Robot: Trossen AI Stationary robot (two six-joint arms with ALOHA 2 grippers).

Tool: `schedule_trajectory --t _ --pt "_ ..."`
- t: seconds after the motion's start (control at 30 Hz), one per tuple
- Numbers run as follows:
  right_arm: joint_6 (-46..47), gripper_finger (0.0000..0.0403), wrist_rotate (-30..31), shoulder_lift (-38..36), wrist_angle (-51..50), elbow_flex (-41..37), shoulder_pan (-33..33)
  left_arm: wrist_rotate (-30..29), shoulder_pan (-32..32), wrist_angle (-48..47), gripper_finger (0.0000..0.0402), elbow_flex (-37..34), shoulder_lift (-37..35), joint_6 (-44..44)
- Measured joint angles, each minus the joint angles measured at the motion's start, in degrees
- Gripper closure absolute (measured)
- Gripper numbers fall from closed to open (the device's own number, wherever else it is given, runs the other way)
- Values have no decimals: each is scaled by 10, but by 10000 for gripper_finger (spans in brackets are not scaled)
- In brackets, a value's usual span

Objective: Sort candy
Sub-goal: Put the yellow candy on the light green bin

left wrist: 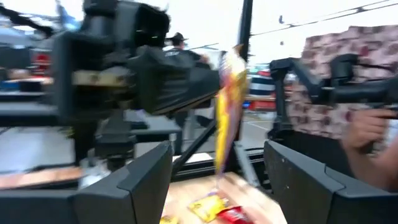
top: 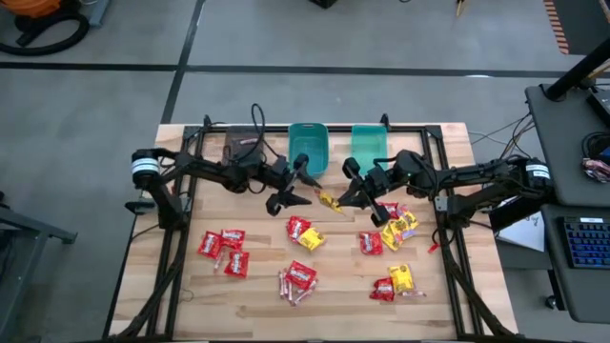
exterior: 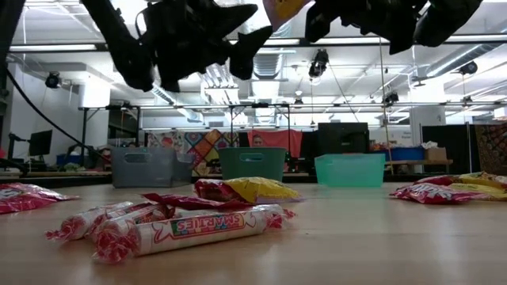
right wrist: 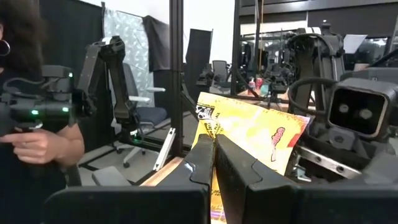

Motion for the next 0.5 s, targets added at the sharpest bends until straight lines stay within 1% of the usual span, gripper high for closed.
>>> schedule_trajectory --t 0.13,0.23,0.4,0.5 --pt "-9 394 0 0 -2 0 -1 7 -1 1 182 21 17 -12" --pt "-18 394 1 0 -12 0 -1 6 -1 1 199 36 27 -14" --pt "-20 394 14 0 -25 0 -1 7 -2 0 236 54 39 -20" --pt "-20 394 30 0 -33 0 -1 6 -2 1 268 56 41 -20"
